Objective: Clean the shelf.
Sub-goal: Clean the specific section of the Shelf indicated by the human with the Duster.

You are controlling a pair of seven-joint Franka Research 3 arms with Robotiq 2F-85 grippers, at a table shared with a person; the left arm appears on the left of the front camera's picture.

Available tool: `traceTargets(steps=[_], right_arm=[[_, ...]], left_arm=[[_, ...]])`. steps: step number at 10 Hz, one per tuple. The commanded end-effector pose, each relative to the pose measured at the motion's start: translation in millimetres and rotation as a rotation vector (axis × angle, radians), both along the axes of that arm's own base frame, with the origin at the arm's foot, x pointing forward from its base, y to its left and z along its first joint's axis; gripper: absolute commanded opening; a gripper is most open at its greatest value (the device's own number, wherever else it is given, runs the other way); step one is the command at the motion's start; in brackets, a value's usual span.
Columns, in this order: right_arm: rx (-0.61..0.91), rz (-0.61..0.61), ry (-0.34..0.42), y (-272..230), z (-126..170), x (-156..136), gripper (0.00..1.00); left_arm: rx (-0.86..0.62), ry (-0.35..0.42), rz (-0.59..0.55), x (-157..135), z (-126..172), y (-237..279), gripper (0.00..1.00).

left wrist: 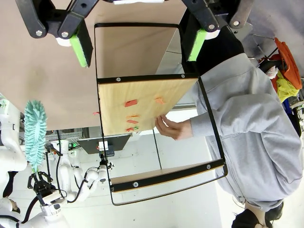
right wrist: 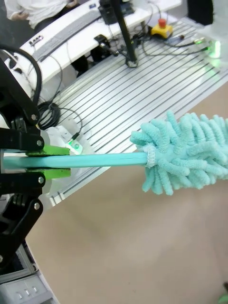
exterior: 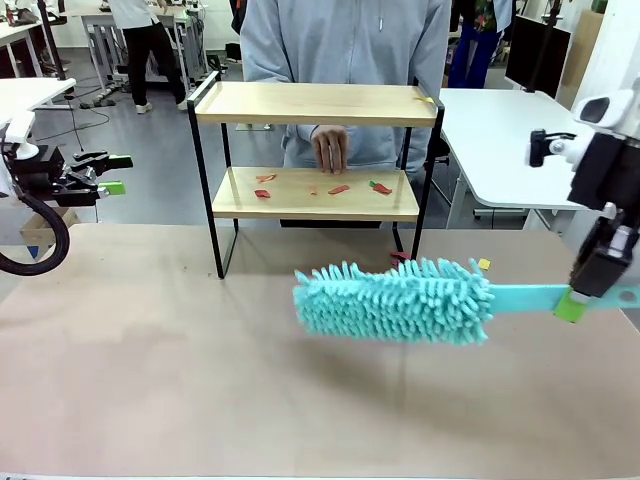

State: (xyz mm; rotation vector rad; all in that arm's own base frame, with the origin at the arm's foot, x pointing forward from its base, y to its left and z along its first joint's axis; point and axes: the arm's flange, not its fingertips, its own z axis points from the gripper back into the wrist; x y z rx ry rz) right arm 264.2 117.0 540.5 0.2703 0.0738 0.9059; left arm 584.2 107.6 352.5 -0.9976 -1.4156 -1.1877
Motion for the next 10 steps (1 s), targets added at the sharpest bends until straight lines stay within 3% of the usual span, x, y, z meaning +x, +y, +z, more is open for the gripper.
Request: traceTargets(steps=[1,2,3,6,8,9,10], right_arm=[[0.074,-0.08,-0.075,33.8,10.8,-4.9,0.13],[0.096,-0.122,-0.097,47.4,15.5,-8.8,0.13],[0.137,-0.215,-0.064,61.0,18.7,-9.3,0.13],[0.211,-0.418,-0.161,114.6,22.2,-8.3,0.13],[0.209,-0.431,-0.208,147.0,19.1,7.4,0.13],[0.217,-0.422,-0.155,123.4,21.8,-5.1,0.13],[0.217,-0.422,-0.155,123.4,21.8,-5.1,0.13]], left_arm=[[-0.003,-0.004,0.002,-2.7,3.4,-0.1,1.0],[-0.003,-0.004,0.002,-2.7,3.4,-0.1,1.0],[-0.003,-0.004,0.002,-2.7,3.4,-0.1,1.0],[-0.003,-0.004,0.002,-2.7,3.4,-0.1,1.0],[-0.003,-0.004,0.002,-2.7,3.4,-0.1,1.0],[-0.003,-0.004,0.002,-2.7,3.4,-0.1,1.0],[-0.003,-0.004,0.002,-2.7,3.4,-0.1,1.0]])
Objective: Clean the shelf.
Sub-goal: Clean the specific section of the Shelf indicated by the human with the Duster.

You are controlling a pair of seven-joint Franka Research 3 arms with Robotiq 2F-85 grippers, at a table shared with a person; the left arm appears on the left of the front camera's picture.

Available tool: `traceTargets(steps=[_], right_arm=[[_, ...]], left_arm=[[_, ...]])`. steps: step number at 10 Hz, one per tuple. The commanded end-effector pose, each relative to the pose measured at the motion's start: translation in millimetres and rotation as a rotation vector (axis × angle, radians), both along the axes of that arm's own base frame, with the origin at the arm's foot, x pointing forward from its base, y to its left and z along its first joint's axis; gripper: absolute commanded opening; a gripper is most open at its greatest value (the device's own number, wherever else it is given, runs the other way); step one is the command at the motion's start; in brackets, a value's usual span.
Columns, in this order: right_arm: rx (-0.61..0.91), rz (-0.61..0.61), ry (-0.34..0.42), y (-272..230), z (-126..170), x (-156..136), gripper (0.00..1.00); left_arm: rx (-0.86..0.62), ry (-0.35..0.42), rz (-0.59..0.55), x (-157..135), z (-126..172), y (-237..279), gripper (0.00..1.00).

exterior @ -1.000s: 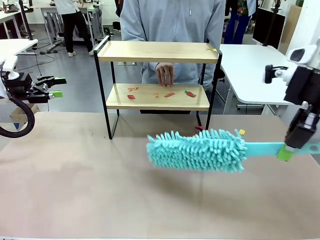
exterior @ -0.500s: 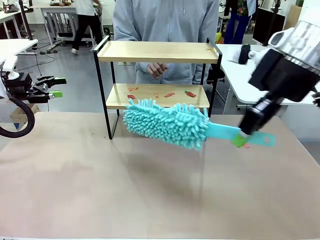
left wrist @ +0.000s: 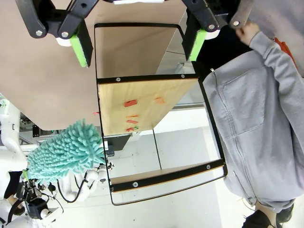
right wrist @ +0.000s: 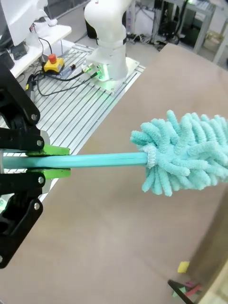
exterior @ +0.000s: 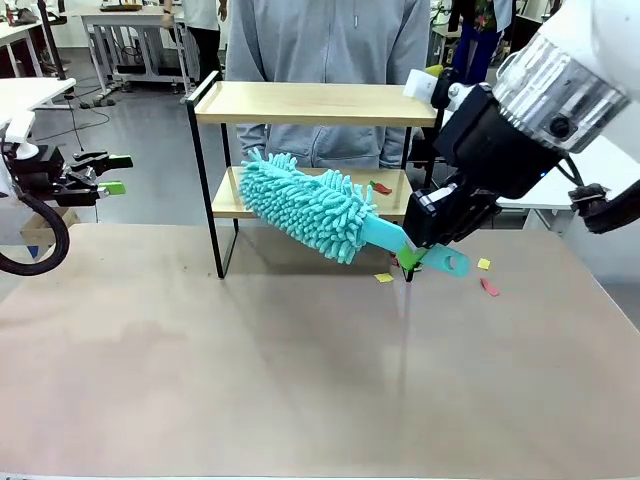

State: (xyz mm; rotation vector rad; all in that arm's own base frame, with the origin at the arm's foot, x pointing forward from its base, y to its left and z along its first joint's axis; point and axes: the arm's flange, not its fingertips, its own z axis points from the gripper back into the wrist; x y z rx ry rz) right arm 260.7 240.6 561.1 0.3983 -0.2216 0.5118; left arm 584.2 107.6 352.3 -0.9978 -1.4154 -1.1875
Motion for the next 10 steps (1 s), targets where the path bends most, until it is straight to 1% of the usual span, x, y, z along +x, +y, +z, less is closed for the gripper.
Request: traceTargets(steps=[1,5,7,10], right_arm=[[0.0,0.0,0.001,-0.3,1.3,-1.6,0.13],[0.002,0.009,0.003,1.2,-0.2,-1.5,0.13],[0.021,-0.082,-0.079,41.4,-2.4,12.4,0.13],[-0.007,-0.22,-0.117,88.6,-11.4,30.2,0.13]], left_arm=[[-0.003,-0.004,0.002,-2.8,3.6,-0.1,1.0],[-0.003,-0.004,0.002,-2.8,3.6,-0.1,1.0],[-0.003,-0.004,0.002,-2.8,3.6,-0.1,1.0],[-0.003,-0.004,0.002,-2.8,3.6,-0.1,1.0]])
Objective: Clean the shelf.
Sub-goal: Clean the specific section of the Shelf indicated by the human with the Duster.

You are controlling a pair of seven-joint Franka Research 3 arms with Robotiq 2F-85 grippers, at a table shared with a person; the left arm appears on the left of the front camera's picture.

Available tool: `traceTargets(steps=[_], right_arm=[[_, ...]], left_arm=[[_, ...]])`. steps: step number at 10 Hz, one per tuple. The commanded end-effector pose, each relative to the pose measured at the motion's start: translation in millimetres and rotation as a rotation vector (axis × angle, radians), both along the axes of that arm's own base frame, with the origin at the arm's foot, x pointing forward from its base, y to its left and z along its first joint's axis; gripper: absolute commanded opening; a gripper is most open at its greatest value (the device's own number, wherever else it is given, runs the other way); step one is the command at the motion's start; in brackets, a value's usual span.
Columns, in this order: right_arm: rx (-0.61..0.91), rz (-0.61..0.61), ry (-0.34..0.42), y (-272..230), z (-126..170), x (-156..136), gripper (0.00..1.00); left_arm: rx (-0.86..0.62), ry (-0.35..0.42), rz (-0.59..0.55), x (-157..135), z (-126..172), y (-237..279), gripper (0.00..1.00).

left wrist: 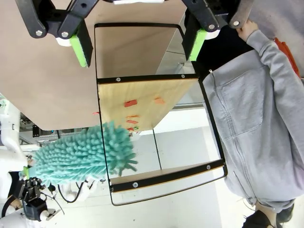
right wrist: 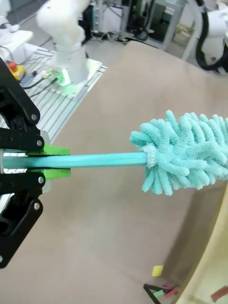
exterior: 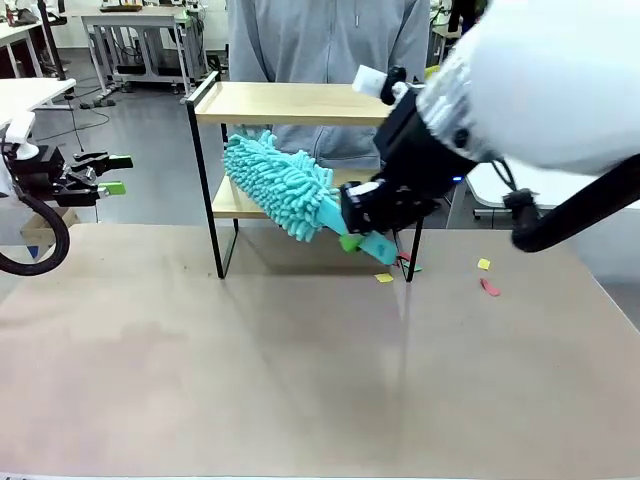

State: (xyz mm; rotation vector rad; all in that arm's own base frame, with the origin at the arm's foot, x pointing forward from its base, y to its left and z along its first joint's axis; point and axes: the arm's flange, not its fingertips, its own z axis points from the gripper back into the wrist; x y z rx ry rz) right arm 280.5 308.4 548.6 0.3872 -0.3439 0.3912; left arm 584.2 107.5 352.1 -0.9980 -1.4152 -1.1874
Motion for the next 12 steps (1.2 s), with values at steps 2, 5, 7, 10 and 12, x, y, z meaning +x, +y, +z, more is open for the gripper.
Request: traceTargets(steps=[2,5,7,10,12], right_arm=[[-0.066,-0.177,-0.04,57.0,-2.6,22.5,0.13],[-0.099,-0.299,-0.058,108.9,2.7,42.0,0.13],[-0.151,-0.352,-0.073,139.2,9.1,56.2,0.13],[-0.182,-0.386,-0.074,181.6,13.1,81.7,0.13],[-0.195,-0.413,-0.068,202.8,6.9,99.2,0.13]], left_arm=[[-0.003,-0.004,0.002,-2.8,3.7,-0.1,1.0],[-0.003,-0.004,0.002,-2.8,3.7,-0.1,1.0],[-0.003,-0.004,0.002,-2.8,3.7,-0.1,1.0],[-0.003,-0.004,0.002,-2.8,3.7,-0.1,1.0],[-0.003,-0.004,0.002,-2.8,3.7,-0.1,1.0]])
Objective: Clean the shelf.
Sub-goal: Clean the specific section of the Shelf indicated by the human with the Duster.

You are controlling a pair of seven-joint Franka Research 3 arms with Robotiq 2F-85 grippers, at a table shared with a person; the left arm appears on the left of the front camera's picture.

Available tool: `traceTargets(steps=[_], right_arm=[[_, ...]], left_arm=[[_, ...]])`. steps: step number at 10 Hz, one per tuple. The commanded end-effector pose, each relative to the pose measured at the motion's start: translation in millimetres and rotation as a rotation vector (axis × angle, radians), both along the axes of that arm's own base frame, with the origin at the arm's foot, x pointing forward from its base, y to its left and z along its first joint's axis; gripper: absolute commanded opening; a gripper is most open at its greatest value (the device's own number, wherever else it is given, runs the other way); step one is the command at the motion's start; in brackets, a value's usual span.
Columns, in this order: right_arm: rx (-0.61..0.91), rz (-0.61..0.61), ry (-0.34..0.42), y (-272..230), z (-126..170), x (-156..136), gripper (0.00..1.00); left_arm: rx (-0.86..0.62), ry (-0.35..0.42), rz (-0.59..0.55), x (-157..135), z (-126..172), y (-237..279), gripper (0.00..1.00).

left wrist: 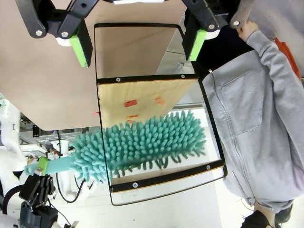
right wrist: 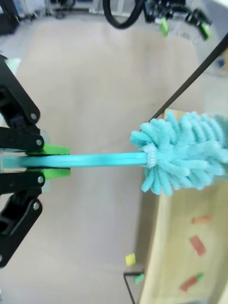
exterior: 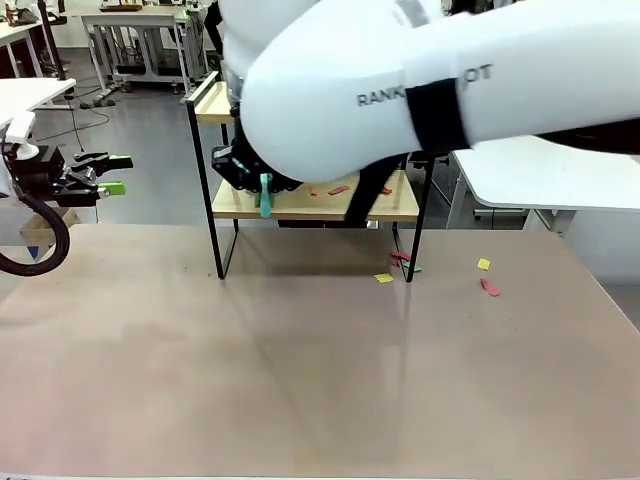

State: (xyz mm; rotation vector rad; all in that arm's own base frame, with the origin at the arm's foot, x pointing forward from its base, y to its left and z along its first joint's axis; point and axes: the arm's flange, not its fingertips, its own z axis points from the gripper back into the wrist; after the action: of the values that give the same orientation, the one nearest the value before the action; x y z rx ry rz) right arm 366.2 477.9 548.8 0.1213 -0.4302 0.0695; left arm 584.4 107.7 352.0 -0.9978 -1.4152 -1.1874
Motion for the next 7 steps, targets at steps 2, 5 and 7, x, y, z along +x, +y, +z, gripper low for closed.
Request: traceTargets(steps=[2,5,7], right_arm=[[0.022,-0.056,0.017,44.5,-4.7,27.3,0.13],[0.015,-0.107,0.0,51.1,-16.6,39.3,0.13],[0.006,-0.116,0.024,48.4,-26.3,41.6,0.13]], left_arm=[[-0.003,-0.004,0.002,-3.0,3.8,-0.2,1.0],[-0.003,-0.004,0.002,-3.0,3.8,-0.2,1.0],[-0.003,-0.004,0.002,-3.0,3.8,-0.2,1.0]])
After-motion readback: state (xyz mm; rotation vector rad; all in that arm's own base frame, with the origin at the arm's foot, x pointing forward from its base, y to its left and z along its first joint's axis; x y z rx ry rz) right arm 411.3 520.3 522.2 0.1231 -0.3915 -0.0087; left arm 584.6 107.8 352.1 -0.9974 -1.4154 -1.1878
